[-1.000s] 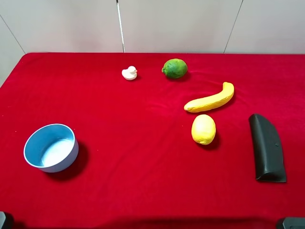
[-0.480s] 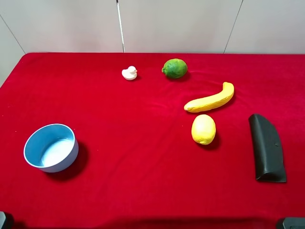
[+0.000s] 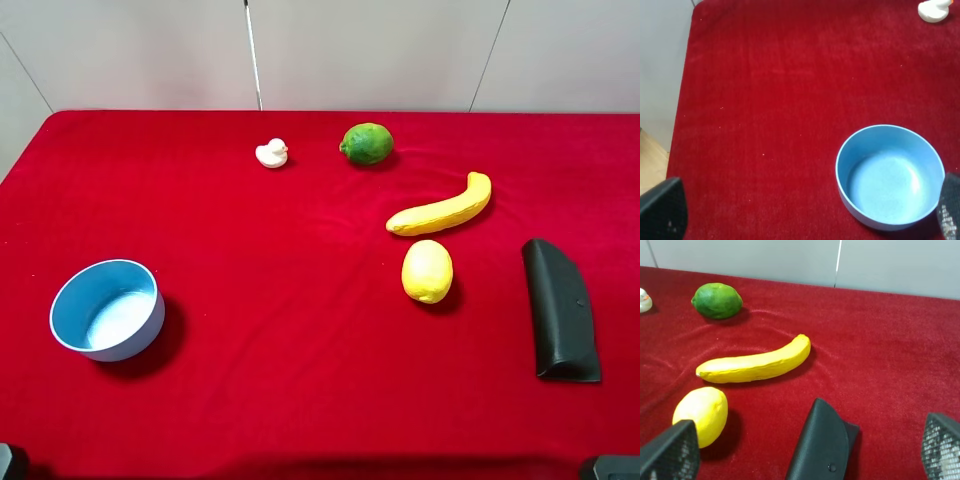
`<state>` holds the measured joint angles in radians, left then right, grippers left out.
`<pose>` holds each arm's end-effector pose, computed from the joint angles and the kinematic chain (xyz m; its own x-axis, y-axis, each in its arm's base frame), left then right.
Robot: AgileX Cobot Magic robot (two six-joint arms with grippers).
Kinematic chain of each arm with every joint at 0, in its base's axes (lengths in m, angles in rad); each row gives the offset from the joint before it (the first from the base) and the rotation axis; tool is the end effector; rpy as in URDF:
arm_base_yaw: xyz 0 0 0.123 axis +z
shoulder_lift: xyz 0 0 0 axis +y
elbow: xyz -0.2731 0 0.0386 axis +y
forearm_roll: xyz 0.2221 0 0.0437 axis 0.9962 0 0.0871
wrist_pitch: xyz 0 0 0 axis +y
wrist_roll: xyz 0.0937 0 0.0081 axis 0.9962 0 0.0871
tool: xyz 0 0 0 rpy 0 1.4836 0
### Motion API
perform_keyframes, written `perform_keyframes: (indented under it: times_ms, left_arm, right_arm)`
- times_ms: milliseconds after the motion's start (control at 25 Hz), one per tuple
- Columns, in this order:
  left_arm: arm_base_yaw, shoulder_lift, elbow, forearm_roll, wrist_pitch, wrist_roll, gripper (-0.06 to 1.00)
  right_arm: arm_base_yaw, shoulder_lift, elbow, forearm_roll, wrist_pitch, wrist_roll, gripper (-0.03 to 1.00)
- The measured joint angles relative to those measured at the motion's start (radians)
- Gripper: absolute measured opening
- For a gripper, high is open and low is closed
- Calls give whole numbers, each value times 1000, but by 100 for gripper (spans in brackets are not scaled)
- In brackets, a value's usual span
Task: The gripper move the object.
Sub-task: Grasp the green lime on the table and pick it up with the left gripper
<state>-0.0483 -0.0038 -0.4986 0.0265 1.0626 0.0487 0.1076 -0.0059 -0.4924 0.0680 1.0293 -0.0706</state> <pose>-0.0158 0.0029 0.2629 -0.4523 0.0835 -0.8879 0.0556 0.9963 0.0653 -0.0148 0.0039 0.2642 -0.4200 -0.0810 -0.9039 -0.1745 0.9846 -0.0071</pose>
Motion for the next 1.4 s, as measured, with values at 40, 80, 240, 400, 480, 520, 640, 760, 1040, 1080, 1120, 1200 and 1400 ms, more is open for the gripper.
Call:
perform_keyframes:
  times_ms: [40, 80, 240, 400, 480, 520, 640, 760, 1040, 1080, 1120, 1200, 1400]
  left_arm:
    - [0, 0, 0, -1, 0, 0, 99]
    - [0, 0, 0, -4, 0, 0, 99]
    - [0, 0, 0, -16, 0, 0, 97]
    - [0, 0, 0, -17, 0, 0, 96]
    - [0, 0, 0, -18, 1, 0, 96]
    - [0, 0, -1, -18, 4, 0, 96]
    - [0, 43, -29, -19, 13, 0, 96]
    - [0, 118, -67, -19, 14, 24, 96]
    - [0, 325, -124, -19, -6, 140, 96]
    - [0, 349, -128, -19, -15, 155, 96]
    - [0, 374, -130, -19, -30, 176, 96]
    - [0, 438, -140, -19, -62, 219, 96]
    - [0, 579, -189, -58, -139, 342, 96]
  right_arm:
    - [0, 0, 0, 0, 0, 0, 69]
    - [0, 0, 0, 0, 0, 0, 69]
    - [0, 0, 0, 0, 0, 0, 69]
    - [0, 0, 0, 0, 0, 0, 69]
    - [0, 0, 0, 0, 0, 0, 69]
    - [0, 0, 0, 0, 0, 0, 69]
    - [0, 0, 0, 0, 0, 0, 69]
    - [0, 0, 0, 0, 0, 0, 69]
    - [0, 0, 0, 0, 0, 0, 69]
    - [0, 0, 0, 0, 0, 0, 69]
    - [0, 0, 0, 0, 0, 0, 69]
    - [0, 0, 0, 0, 0, 0, 69]
    - [0, 0, 0, 0, 0, 0, 69]
